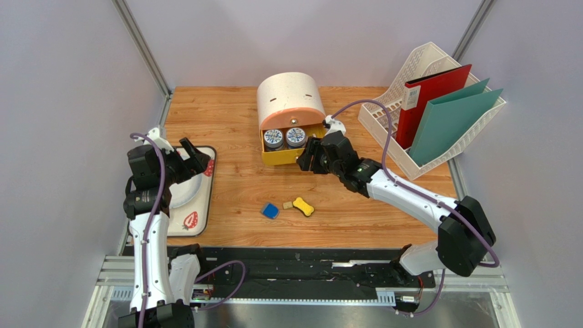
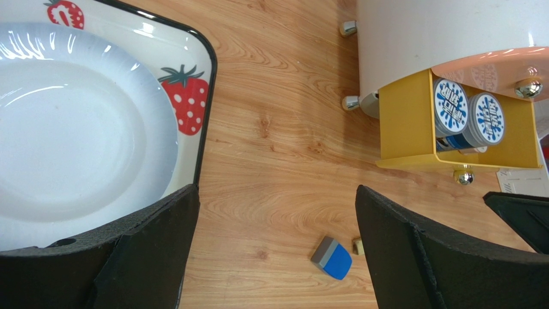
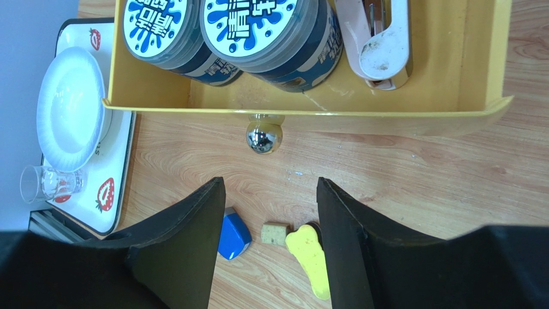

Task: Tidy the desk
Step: Place the stationery in the drawer, then close the drawer in the storage box.

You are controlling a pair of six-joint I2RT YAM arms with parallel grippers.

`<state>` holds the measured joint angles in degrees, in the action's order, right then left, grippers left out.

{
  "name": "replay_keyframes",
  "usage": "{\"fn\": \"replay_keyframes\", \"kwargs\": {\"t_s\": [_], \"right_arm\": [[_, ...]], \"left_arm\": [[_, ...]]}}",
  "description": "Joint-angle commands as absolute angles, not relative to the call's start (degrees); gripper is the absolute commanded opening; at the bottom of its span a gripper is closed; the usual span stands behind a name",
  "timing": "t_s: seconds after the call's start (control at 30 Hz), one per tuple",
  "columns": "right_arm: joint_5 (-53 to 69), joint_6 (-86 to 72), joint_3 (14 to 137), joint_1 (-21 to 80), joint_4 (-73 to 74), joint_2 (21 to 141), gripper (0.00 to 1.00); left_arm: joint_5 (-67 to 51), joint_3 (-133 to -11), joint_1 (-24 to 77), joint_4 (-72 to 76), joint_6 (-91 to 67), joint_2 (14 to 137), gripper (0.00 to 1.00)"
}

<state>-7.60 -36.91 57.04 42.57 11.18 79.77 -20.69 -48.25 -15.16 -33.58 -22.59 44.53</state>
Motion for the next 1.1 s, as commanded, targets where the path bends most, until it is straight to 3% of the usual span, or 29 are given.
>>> {"fn": "replay_keyframes", "kwargs": {"t_s": [0.0, 0.43, 1.07], "right_arm": [[-7.2, -38.7, 58.5, 42.6, 5.7, 81.8, 0.58], [-9.8, -39.8, 57.6, 42.6, 1.3, 85.5, 0.57], [-13.4, -39.8, 60.0, 42.6, -2.2, 89.4, 0.36]], "left_arm": [[-22.8, -48.0, -15.8, -31.3, -21.8, 44.9, 0.99], [-23.0, -48.0, -15.8, -31.4, -21.7, 45.2, 0.99], [-22.7, -48.0, -15.8, -31.5, -21.8, 44.7, 0.99]]}}
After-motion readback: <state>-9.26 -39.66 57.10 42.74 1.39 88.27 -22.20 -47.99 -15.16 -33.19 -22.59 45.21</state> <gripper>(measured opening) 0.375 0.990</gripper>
